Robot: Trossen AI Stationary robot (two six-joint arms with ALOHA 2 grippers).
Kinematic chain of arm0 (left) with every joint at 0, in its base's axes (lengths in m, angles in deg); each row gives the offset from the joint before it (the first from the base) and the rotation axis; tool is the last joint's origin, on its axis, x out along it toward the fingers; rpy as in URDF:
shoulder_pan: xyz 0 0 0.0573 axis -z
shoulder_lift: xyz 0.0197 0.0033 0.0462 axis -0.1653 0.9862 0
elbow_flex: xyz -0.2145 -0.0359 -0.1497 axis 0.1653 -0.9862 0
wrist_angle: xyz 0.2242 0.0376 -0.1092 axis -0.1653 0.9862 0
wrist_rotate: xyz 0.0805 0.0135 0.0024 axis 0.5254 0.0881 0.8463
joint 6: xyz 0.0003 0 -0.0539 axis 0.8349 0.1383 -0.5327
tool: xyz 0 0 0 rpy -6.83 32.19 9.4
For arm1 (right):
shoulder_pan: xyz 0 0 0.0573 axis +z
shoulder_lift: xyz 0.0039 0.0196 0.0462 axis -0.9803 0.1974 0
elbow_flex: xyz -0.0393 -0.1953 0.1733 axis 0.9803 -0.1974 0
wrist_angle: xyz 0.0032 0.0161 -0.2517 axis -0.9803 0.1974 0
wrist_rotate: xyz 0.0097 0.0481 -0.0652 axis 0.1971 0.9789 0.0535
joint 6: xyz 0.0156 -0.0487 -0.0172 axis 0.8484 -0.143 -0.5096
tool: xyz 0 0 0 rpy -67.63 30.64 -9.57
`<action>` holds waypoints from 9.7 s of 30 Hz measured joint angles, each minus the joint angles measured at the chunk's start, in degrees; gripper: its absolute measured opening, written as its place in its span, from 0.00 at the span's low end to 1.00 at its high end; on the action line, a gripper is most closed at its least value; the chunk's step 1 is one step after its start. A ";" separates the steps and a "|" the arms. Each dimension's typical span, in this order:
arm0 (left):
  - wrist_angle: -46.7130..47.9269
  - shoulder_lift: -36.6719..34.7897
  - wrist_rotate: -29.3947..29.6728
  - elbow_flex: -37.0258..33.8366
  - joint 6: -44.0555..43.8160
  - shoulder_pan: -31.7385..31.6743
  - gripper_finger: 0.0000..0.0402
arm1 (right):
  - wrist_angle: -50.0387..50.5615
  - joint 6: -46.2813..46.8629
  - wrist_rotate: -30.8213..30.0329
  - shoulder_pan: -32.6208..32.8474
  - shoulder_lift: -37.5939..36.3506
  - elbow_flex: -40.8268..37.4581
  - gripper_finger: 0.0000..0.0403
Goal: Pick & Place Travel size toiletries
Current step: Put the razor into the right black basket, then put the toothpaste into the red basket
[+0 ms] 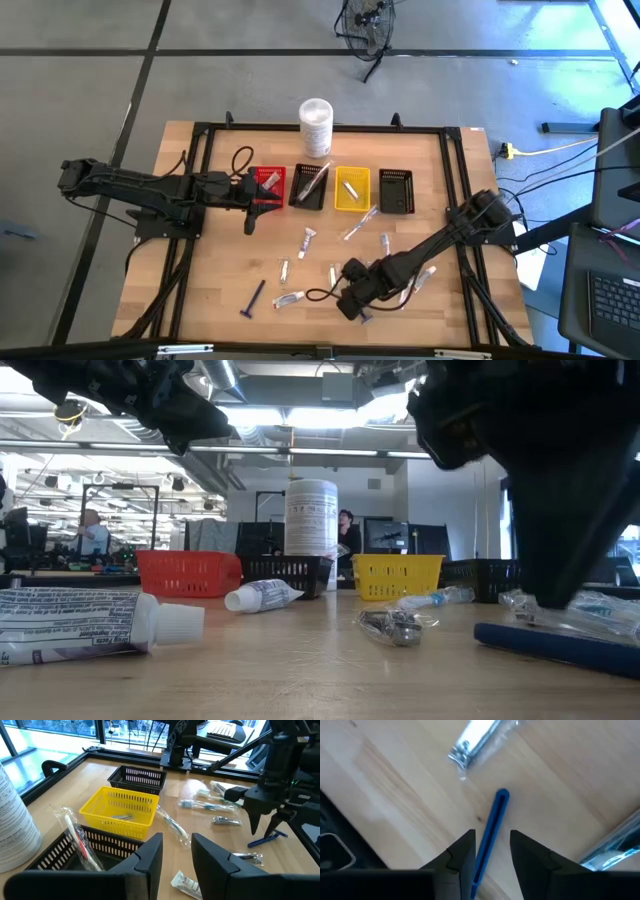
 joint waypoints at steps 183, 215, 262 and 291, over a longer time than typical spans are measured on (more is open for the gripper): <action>-25.07 50.53 18.51 8.33 -19.13 17.68 0.40 | -38.85 -70.52 -9.90 -31.66 -48.47 -40.52 0.38; -11.90 52.12 21.96 10.10 -24.45 17.48 0.36 | -38.70 -69.07 -9.93 -27.61 -48.45 -40.52 0.33; -0.81 51.91 15.97 15.41 -30.53 14.16 0.20 | -39.73 -75.22 -10.11 -27.67 -48.43 -40.50 0.33; 36.35 23.00 23.80 15.23 -20.86 -4.74 0.16 | -39.68 -68.92 -12.16 -27.67 -48.42 -40.50 0.33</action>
